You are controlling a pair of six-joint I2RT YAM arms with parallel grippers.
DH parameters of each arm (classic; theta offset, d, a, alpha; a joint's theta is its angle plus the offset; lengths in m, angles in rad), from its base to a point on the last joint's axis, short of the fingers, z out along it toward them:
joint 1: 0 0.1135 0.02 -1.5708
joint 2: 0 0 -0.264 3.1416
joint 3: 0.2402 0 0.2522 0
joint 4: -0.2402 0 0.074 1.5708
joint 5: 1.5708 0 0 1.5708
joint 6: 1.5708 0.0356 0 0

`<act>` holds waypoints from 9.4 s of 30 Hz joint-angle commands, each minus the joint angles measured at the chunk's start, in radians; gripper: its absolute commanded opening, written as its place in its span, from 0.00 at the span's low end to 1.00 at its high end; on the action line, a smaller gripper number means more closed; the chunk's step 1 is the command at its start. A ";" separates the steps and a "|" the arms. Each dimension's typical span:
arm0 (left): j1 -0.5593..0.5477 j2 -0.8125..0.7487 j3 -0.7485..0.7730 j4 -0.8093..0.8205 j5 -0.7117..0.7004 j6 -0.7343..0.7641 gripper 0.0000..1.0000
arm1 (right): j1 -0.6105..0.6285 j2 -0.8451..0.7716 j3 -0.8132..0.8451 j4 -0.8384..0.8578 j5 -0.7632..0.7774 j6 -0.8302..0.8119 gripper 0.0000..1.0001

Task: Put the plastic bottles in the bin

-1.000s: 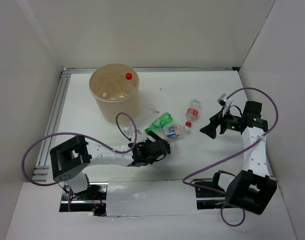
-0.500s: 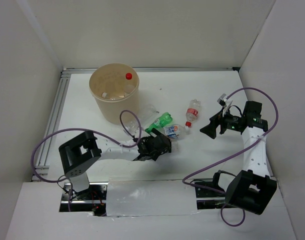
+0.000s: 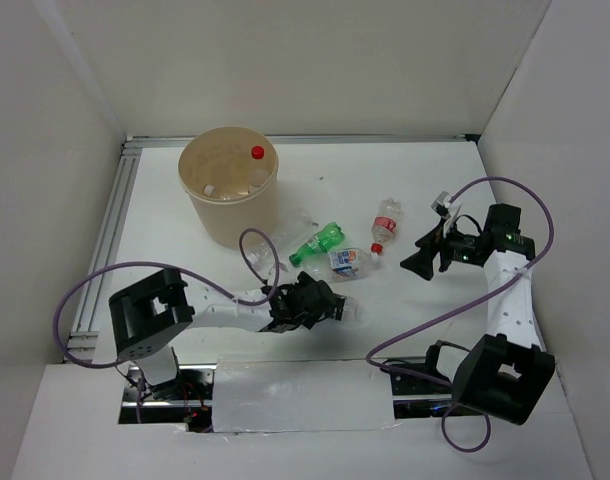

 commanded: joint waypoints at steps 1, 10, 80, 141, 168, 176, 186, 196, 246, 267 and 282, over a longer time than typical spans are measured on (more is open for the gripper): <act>-0.055 -0.085 -0.036 -0.043 -0.031 -0.116 0.00 | -0.006 0.010 0.024 -0.075 -0.039 -0.073 0.84; -0.106 -0.348 0.215 -0.246 -0.251 0.569 0.00 | -0.006 0.021 0.024 -0.086 -0.028 -0.113 0.14; -0.215 -0.603 -0.169 -0.471 -0.157 0.738 1.00 | 0.928 0.258 0.721 0.492 0.546 0.085 0.34; 0.227 0.433 0.747 -0.146 -0.133 1.774 0.96 | -0.020 0.311 0.309 0.185 0.184 0.551 1.00; 0.193 -0.073 0.671 -0.051 0.003 1.692 0.04 | 0.086 0.372 0.251 0.420 0.480 0.758 1.00; 0.415 -0.267 0.659 -0.020 -0.114 1.579 0.07 | 0.207 0.406 0.251 0.486 0.572 0.859 1.00; 0.675 -0.235 0.650 -0.086 -0.174 1.556 0.46 | 0.368 0.590 0.324 0.543 0.747 0.945 1.00; 0.628 -0.337 0.607 -0.066 -0.035 1.683 0.99 | 0.419 0.775 0.424 0.552 0.943 1.054 0.99; -0.321 -0.390 0.042 -0.628 -0.539 0.733 0.99 | 0.862 1.035 1.545 0.658 0.474 1.077 0.96; 0.201 0.216 0.647 -0.294 -0.261 1.792 0.92 | 0.184 0.303 0.329 0.262 0.170 0.565 0.86; 0.308 0.414 0.767 -0.321 -0.310 1.866 0.93 | 0.045 0.196 0.050 0.218 0.123 0.407 0.86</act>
